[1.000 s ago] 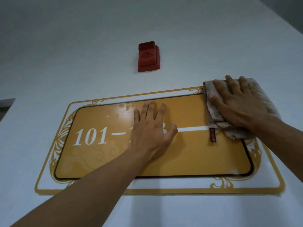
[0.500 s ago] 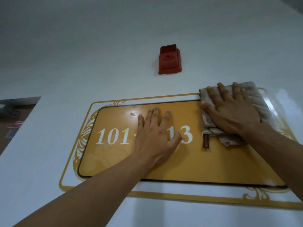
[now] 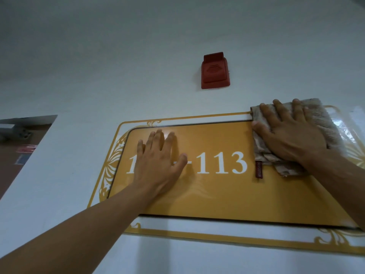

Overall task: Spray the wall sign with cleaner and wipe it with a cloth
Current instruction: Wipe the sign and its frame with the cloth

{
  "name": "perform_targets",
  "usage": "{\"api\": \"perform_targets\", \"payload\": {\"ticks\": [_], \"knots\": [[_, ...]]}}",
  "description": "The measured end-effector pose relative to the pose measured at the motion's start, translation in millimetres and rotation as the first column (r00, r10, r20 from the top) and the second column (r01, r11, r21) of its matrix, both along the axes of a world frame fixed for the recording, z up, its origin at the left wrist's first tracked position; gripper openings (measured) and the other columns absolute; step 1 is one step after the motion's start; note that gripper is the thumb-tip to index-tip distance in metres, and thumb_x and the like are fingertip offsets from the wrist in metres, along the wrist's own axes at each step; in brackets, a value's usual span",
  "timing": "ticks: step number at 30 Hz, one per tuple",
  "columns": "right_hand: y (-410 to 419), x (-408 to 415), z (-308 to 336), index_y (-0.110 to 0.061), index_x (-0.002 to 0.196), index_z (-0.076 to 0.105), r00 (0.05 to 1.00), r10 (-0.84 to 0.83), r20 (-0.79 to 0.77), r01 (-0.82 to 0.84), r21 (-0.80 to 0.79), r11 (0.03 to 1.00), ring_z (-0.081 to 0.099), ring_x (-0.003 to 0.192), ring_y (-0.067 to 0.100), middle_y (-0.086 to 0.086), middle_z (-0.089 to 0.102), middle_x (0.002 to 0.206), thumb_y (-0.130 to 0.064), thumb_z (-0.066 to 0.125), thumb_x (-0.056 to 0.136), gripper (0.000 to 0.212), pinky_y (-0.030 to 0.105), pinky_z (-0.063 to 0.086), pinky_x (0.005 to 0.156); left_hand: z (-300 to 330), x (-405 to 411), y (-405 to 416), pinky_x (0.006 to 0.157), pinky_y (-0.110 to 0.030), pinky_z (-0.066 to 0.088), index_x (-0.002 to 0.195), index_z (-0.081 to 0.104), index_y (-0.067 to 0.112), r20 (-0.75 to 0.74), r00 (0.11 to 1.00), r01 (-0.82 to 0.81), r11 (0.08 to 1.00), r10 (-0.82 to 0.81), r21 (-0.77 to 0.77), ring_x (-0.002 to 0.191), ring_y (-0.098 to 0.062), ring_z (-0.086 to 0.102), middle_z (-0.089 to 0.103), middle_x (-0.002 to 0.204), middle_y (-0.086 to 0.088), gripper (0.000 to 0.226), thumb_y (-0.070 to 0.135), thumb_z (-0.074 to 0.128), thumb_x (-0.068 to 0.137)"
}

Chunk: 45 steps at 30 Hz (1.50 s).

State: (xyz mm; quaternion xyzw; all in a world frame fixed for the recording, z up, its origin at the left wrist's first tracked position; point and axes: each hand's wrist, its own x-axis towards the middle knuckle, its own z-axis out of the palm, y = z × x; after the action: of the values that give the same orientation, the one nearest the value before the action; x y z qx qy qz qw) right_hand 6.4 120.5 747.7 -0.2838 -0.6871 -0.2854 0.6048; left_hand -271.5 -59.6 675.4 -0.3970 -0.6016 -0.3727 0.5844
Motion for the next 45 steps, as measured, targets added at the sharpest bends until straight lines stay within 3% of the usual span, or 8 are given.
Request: {"api": "perform_targets", "payload": {"ticks": [9, 17, 23, 30, 35, 45], "knots": [[-6.9, -15.6, 2.2, -0.039, 0.158, -0.006, 0.999, 0.000, -0.047, -0.001, -0.009, 1.000, -0.014, 0.153, 0.033, -0.001, -0.005, 0.169, -0.086, -0.008, 0.079, 0.092, 0.050, -0.008, 0.123, 1.9, -54.2, -37.2, 0.126, -0.055, 0.008, 0.160, 0.024, 0.025, 0.116, 0.993, -0.022, 0.992, 0.008, 0.124, 0.157, -0.028, 0.014, 0.022, 0.169, -0.011, 0.090, 0.072, 0.012, 0.085], [-18.1, -31.1, 3.8, -0.039, 0.158, -0.005, 0.999, -0.005, -0.045, 0.005, -0.009, 1.000, -0.012, 0.153, 0.035, -0.001, -0.005, 0.169, -0.087, -0.009, 0.079, 0.093, 0.049, -0.009, 0.122, -6.5, -123.3, -74.4, 0.122, -0.058, 0.020, 0.156, 0.036, 0.016, 0.364, 0.916, 0.035, 0.935, -0.172, 0.353, 0.151, -0.035, 0.029, 0.036, 0.162, -0.018, 0.088, 0.066, 0.013, 0.087], [-37.6, -69.9, 8.7, -0.039, 0.158, -0.006, 1.000, -0.007, 0.004, 0.006, 0.039, 0.999, -0.012, 0.153, 0.034, -0.001, -0.005, 0.169, -0.086, -0.008, 0.081, 0.090, 0.051, -0.008, 0.123, -32.4, -170.4, -87.1, 0.125, -0.055, 0.010, 0.162, 0.025, 0.018, 0.365, 0.926, 0.002, 0.969, -0.095, 0.246, 0.157, -0.028, 0.014, 0.019, 0.170, -0.011, 0.074, 0.051, 0.017, 0.096], [-61.7, -109.4, 11.8, -0.039, 0.159, -0.003, 0.999, 0.007, 0.042, -0.011, 0.084, 0.996, -0.013, 0.153, 0.034, -0.001, -0.004, 0.169, -0.086, -0.007, 0.082, 0.090, 0.050, -0.010, 0.123, -32.6, -173.0, -86.0, 0.126, -0.054, 0.007, 0.163, 0.023, 0.018, 0.336, 0.937, 0.007, 0.966, -0.097, 0.258, 0.158, -0.028, 0.011, 0.017, 0.171, -0.011, 0.059, 0.038, 0.026, 0.108], [-65.5, -114.5, 12.2, -0.039, 0.159, -0.004, 0.999, -0.019, 0.038, 0.016, 0.078, 0.997, -0.014, 0.153, 0.035, 0.000, -0.004, 0.169, -0.085, -0.005, 0.083, 0.088, 0.050, -0.011, 0.123, -31.2, -171.7, -86.0, 0.126, -0.053, 0.005, 0.163, 0.019, 0.018, 0.336, 0.936, 0.029, 0.972, -0.108, 0.231, 0.158, -0.027, 0.009, 0.014, 0.172, -0.011, 0.080, 0.052, 0.016, 0.091], [-82.1, -132.6, 15.5, -0.037, 0.159, -0.002, 0.999, -0.018, 0.028, 0.017, 0.066, 0.998, -0.012, 0.153, 0.037, 0.002, -0.002, 0.169, -0.082, -0.002, 0.086, 0.086, 0.052, -0.010, 0.123, -26.7, -183.9, -88.1, 0.126, -0.051, -0.005, 0.164, 0.006, 0.027, 0.300, 0.951, 0.038, 0.988, -0.081, 0.147, 0.159, -0.020, -0.005, 0.001, 0.173, -0.007, 0.078, 0.056, 0.010, 0.092]]}}
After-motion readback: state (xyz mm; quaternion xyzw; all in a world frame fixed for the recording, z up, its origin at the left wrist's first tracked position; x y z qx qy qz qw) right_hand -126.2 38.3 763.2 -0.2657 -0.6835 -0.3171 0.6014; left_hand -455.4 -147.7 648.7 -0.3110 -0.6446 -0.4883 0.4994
